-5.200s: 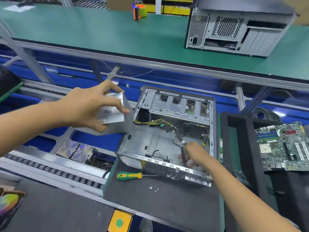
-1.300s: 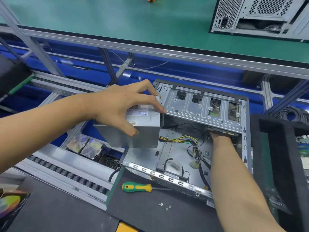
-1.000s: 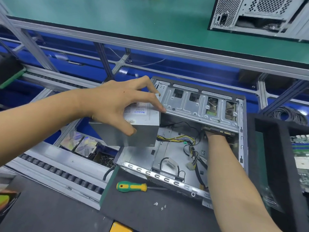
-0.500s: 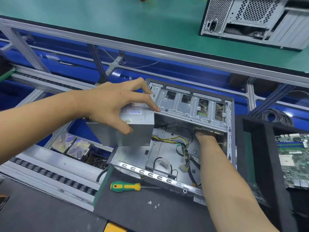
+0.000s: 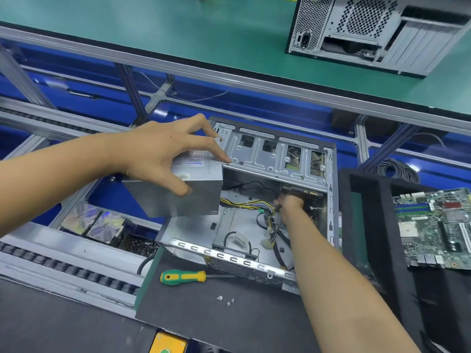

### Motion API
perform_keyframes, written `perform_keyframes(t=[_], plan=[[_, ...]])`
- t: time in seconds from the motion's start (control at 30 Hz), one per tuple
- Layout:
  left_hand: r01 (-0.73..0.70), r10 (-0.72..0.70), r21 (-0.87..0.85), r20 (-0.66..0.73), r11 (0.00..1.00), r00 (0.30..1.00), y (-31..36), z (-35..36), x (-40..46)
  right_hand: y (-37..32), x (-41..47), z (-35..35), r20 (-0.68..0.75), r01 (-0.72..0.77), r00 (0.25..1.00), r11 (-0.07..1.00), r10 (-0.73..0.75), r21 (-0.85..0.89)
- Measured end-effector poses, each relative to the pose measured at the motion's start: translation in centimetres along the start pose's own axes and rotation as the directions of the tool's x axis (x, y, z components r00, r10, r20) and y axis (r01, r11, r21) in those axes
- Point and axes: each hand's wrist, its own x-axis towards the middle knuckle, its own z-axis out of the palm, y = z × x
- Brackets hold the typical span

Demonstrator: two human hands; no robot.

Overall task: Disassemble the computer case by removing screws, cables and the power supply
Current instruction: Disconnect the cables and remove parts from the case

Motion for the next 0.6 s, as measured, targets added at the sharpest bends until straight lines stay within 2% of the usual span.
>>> perform_keyframes(t=[0.07, 0.13, 0.23, 0.4, 0.5, 0.6], plan=[[0.002, -0.002, 0.014, 0.002, 1.000, 1.000, 0.1, 0.0, 0.1, 0.1, 0.4, 0.1, -0.038, -0.051, 0.998, 0.998, 0.052, 0.026], [-0.001, 0.001, 0.024, 0.009, 1.000, 1.000, 0.3, 0.0, 0.3, 0.4, 0.4, -0.5, 0.004, -0.049, 0.999, 0.997, 0.049, -0.067], [-0.002, 0.001, 0.037, 0.029, 0.999, 1.000, 0.5, -0.1, 0.5, 0.7, -0.2, -1.6, 0.108, 0.036, 0.994, 0.980, -0.014, -0.198], [-0.014, 0.013, 0.031, 0.016, 0.999, 1.000, 0.2, -0.1, 0.4, 0.4, -1.5, -2.7, 0.212, 0.129, 0.975, 0.944, -0.065, -0.303], [-0.011, 0.010, 0.032, 0.016, 0.999, 1.000, 0.2, 0.1, 0.6, 0.3, -2.7, -3.5, 0.280, 0.069, 0.960, 0.976, -0.009, -0.204], [-0.012, 0.012, 0.035, 0.018, 0.999, 1.000, 0.2, 0.2, 0.8, 0.3, -3.8, -4.4, 0.366, -0.112, 0.926, 0.994, 0.098, 0.016]])
